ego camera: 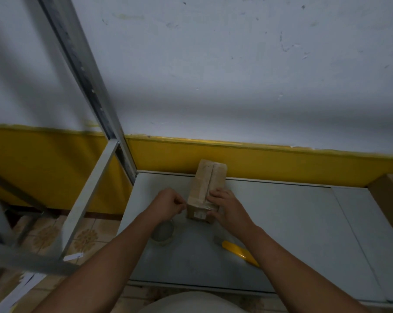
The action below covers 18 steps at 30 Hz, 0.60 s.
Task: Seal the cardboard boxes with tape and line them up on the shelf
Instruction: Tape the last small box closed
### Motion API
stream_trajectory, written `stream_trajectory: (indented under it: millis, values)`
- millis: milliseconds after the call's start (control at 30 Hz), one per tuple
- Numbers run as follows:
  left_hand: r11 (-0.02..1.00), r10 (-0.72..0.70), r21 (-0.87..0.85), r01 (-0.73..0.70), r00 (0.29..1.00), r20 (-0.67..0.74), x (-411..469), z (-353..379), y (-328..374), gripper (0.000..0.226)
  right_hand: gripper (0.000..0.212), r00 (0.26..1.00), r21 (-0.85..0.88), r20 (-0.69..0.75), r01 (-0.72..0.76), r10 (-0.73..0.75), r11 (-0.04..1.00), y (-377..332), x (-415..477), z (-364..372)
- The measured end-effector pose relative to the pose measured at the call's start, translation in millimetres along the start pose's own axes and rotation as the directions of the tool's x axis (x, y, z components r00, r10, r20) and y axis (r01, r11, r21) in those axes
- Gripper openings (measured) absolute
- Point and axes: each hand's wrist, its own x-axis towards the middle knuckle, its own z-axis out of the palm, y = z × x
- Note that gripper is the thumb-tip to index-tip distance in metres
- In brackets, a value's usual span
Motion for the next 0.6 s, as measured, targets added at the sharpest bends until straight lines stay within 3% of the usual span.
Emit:
stream_trajectory:
  millis: [200, 367, 433, 533, 600]
  values:
    - [0.964, -0.143, -0.225, 0.145, 0.989, 0.024, -1, 11, 5, 0.014, 0.057, 1.000, 0.019, -0.014, -0.019, 0.019, 1.000, 0, 0, 3]
    - [0.985, -0.103, -0.141, 0.100, 0.995, -0.014, 1, 21, 5, 0.027, 0.057, 0.999, 0.017, -0.015, -0.032, 0.032, 0.999, 0, 0, 5]
    - [0.986, -0.101, -0.138, 0.095, 0.994, -0.038, 2, 24, 3, 0.026, 0.057, 0.999, 0.015, -0.022, -0.028, 0.028, 1.000, 1, 0, 6]
    - [0.952, -0.173, -0.266, 0.153, 0.984, -0.052, 3, 25, 5, 0.009, 0.058, 0.999, -0.003, -0.031, -0.018, 0.018, 1.000, 3, -1, 10]
    - [0.908, -0.241, -0.362, 0.210, 0.970, -0.041, 3, 25, 6, 0.054, 0.058, 0.999, -0.006, -0.045, -0.018, 0.017, 1.000, 4, -1, 11]
